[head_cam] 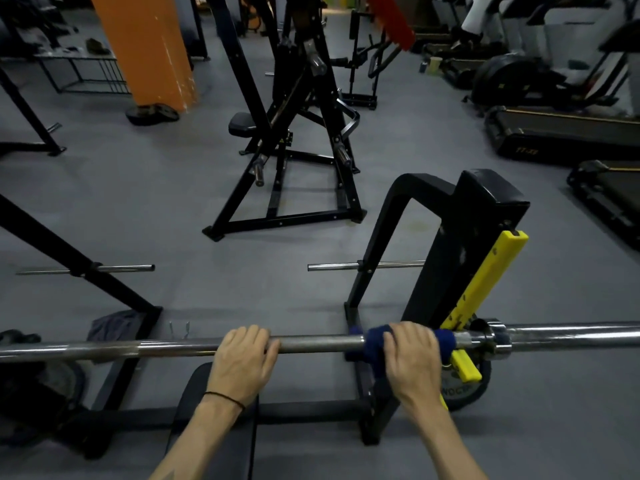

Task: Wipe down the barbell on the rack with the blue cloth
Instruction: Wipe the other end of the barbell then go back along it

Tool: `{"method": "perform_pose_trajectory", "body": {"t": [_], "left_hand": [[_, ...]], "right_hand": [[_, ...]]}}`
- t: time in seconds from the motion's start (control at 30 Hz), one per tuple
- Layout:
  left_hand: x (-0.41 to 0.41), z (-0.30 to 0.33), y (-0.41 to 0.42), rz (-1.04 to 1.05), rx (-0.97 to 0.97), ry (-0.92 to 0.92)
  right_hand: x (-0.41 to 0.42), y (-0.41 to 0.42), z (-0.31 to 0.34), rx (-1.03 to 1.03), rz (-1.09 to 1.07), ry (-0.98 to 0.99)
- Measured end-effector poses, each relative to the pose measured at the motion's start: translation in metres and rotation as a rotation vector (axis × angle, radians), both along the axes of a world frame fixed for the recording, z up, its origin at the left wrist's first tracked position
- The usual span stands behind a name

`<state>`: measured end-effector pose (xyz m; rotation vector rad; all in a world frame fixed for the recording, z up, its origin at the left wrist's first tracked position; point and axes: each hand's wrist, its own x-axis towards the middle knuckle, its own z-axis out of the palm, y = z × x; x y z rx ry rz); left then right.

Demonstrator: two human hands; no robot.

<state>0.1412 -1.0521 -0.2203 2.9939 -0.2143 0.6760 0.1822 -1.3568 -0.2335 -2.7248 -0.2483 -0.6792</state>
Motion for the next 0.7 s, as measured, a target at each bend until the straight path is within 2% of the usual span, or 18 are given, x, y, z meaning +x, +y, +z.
{"method": "perform_pose_trajectory", "body": {"t": [0.1, 0.13, 0.2, 0.27, 0.33, 0.4, 0.47, 0.57, 0.63, 0.7], "left_hand": [[0.010, 0.007, -0.003, 0.046, 0.027, -0.026], [0.012, 0.006, -0.002, 0.039, 0.036, -0.020], [0.018, 0.006, 0.003, -0.001, 0.023, 0.044], [0.026, 0.010, 0.008, -0.002, 0.081, 0.184], [0.034, 0.029, 0.005, -0.014, 0.259, 0.436], [0.047, 0.041, 0.002, -0.061, 0.315, 0.589], [0.059, 0.049, 0.003, -0.048, 0.313, 0.779], [0.043, 0.050, 0.007, -0.053, 0.322, 0.582], [0.026, 0.034, 0.017, 0.000, 0.100, 0.342], [0.014, 0.020, 0.027, 0.021, -0.052, 0.206]], "right_hand": [[-0.003, 0.036, -0.001, 0.124, -0.257, 0.004], [-0.007, 0.060, -0.001, 0.161, -0.276, 0.013], [-0.020, 0.102, -0.004, 0.162, -0.162, 0.024], [-0.022, 0.108, -0.007, 0.065, 0.028, 0.001], [-0.012, 0.074, -0.002, -0.076, 0.168, -0.042], [0.002, 0.030, 0.003, -0.167, 0.144, -0.047], [0.004, 0.002, 0.004, -0.151, -0.020, -0.019], [-0.004, 0.050, 0.000, 0.042, -0.257, 0.011], [-0.015, 0.118, -0.002, 0.134, -0.160, 0.040], [-0.030, 0.161, -0.004, 0.052, -0.012, 0.068]]}}
